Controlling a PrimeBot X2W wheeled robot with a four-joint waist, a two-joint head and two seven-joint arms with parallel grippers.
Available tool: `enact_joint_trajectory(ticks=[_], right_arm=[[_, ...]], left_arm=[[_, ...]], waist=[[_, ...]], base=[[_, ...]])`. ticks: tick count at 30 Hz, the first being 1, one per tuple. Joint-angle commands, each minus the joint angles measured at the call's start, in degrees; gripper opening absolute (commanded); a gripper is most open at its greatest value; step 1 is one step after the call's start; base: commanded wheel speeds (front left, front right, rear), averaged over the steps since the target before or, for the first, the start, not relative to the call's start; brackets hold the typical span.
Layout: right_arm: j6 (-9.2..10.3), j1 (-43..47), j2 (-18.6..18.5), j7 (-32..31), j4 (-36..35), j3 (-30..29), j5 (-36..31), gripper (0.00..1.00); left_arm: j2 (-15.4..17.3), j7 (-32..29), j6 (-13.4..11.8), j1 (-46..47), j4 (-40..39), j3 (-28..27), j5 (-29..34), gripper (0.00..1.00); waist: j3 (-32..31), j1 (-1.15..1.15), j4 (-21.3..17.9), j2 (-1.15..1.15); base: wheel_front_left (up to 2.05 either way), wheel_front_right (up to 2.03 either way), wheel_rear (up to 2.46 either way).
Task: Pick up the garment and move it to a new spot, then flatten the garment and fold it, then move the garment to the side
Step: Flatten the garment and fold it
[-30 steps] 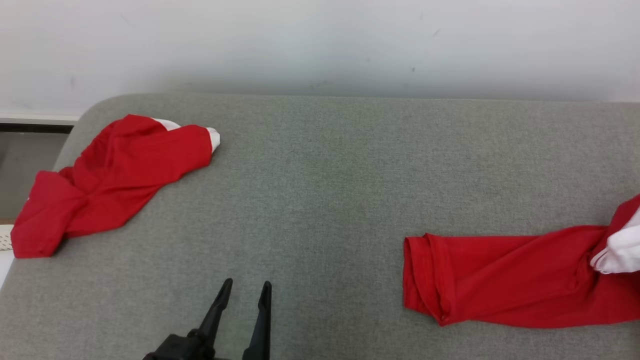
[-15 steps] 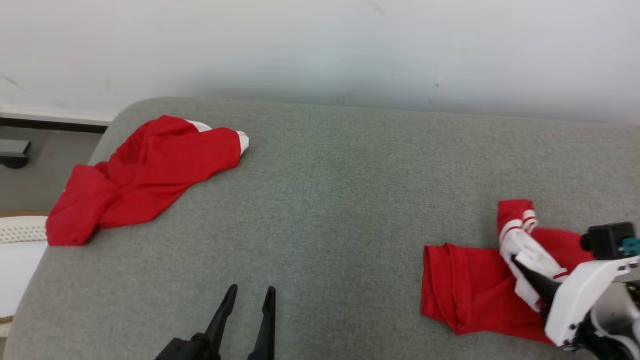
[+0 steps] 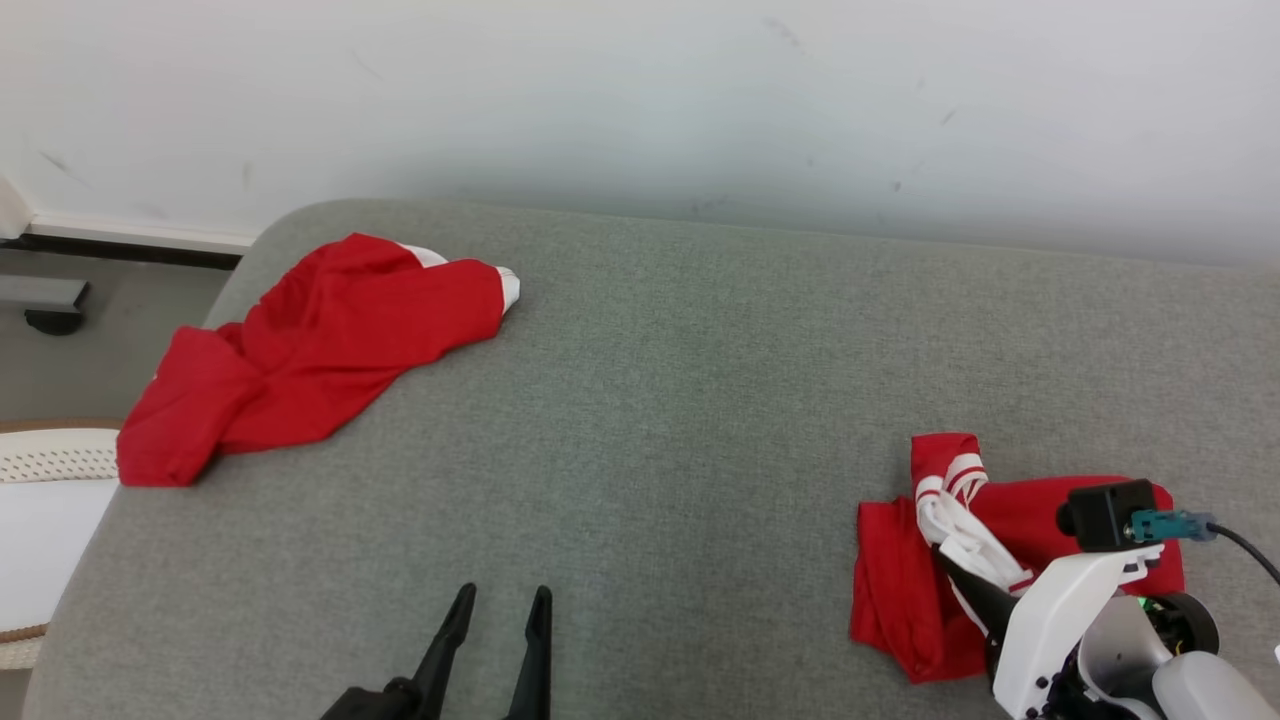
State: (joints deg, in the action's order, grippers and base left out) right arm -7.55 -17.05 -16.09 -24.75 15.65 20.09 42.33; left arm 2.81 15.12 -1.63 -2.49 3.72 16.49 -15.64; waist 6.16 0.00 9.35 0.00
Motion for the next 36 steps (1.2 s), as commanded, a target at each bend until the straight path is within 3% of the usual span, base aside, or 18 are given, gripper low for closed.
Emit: enact_joint_trajectory(ticks=[1,2,3,16,23,36], right_arm=[[0.13,0.89,0.38,0.0,-0.12,-0.21,-0.48,0.45],[0.13,1.02,0.8,0.22,-0.37,-0.29,-0.61,0.9],[0.13,1.22,1.1,0.38,-0.63,-0.32,-0.8,1.0],[0.13,5.28,5.47,8.83,-10.98,-4.47,0.42,1.0],[0.13,9.72,1.21,17.97,-13.69,-9.63,-11.05,1.0],[0.13,18.82,-0.27,33.1,-5.92,-20.28,-22.73,1.0]], left_arm=[[0.17,0.03,-0.09,-0.59,0.14,-0.24,-0.16,1.0],[0.17,0.03,-0.09,-0.69,0.19,-0.31,-0.11,1.0],[0.17,0.03,-0.08,-0.8,0.23,-0.4,-0.06,1.0],[0.18,0.03,-0.14,-2.09,0.47,-1.12,0.15,1.0],[0.18,0.03,-0.1,-3.27,0.29,-2.06,0.61,1.0],[0.18,0.03,-0.03,-4.98,-0.09,-2.67,0.2,1.0]], waist=[[-0.12,0.0,-0.11,0.0],[-0.22,0.0,-0.21,0.0],[-0.33,0.0,-0.33,0.0],[-2.49,0.0,-3.33,0.0],[-4.0,0.0,-5.39,0.0],[-6.09,0.0,-8.45,0.0]], base=[[0.0,0.0,0.0],[0.0,0.0,0.0],[0.0,0.0,0.0],[0.0,0.0,0.0],[0.0,0.0,0.0],[0.0,0.0,0.0]])
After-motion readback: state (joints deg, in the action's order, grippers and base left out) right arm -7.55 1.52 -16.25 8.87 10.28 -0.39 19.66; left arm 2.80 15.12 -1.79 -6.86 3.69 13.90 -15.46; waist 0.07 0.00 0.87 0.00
